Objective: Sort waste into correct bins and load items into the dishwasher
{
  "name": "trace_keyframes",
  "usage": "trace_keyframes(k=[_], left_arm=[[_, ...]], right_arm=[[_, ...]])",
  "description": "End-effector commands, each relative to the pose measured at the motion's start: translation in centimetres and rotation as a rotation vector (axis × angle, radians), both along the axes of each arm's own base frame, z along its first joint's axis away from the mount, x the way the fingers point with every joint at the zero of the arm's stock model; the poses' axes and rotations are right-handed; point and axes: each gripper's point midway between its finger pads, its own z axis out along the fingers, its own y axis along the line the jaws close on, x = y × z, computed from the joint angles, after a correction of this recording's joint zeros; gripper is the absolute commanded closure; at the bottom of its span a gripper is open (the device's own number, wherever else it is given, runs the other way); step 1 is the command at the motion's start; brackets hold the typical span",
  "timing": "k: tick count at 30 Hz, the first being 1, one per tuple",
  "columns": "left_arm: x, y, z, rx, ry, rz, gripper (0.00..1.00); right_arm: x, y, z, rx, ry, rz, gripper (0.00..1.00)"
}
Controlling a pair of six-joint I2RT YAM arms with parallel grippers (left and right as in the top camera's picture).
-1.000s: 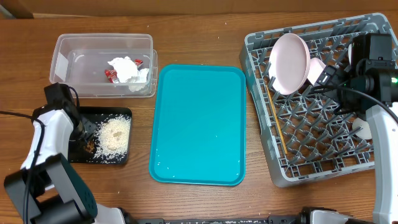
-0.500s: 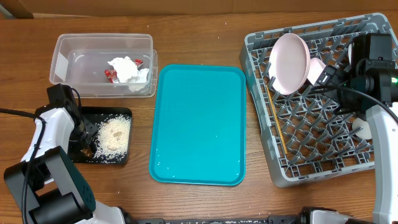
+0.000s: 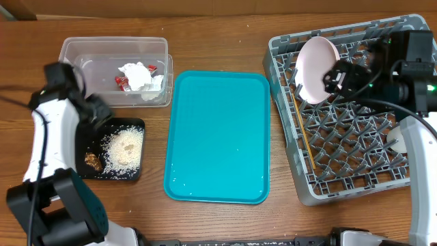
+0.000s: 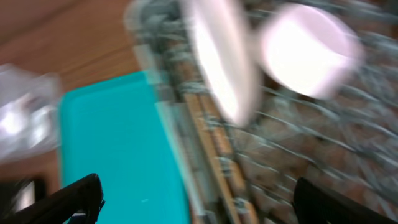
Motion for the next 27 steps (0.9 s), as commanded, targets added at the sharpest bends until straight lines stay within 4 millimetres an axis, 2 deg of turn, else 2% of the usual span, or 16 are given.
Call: trace_keyframes(k=[1,3,5,6,7,10,13,19,24,27], left_arm=[[2.9,-7.6,3.7,-0.066,-0.131,-0.403,0.26],[2.4,-9.6,3.5,-0.038,-0.09,-0.477,0.23],[1.0,-10.9,3.0,0.002,-0.012,-0.521,0.21],[0.1,-11.5,2.7,0.012,0.028,-0.541,0.2],[-1.8,-12.5,2.3,0.001,0.106,-0.569,0.18],[-4.8,-13.0,2.0,-0.038,0.228,-0.539,0.15],[-6.9,-13.3,2.2,-0.086,0.302,-0.499,0.13],[-8.8,-13.7,3.3,-0.112,0.334,-0.504,0.12],[-10.4,-13.6,4.8,-0.1,0.282,-0.509,0.12],[-11.5,-13.5,5.9,-0.075,0.175,-0.517,0.11]], right_arm=[[0.4,4.8,-0.1,0.089,-0.032,0.244,0.0],[0.5,6.0,-1.2,0.074,-0.004,0.296,0.0],[0.5,6.7,-3.0,0.041,0.056,0.311,0.0],[0.3,6.7,-3.9,0.018,0.094,0.311,0.0],[-0.2,6.5,-5.4,-0.017,0.162,0.308,0.0],[-1.0,6.3,-6.7,-0.027,0.234,0.306,0.0],[-1.9,6.2,-6.9,-0.026,0.272,0.305,0.0],[-3.5,5.7,-7.4,-0.041,0.348,0.298,0.0],[-4.8,4.3,-7.7,-0.097,0.409,0.243,0.0],[-5.0,4.2,-7.2,-0.103,0.355,0.24,0.0]])
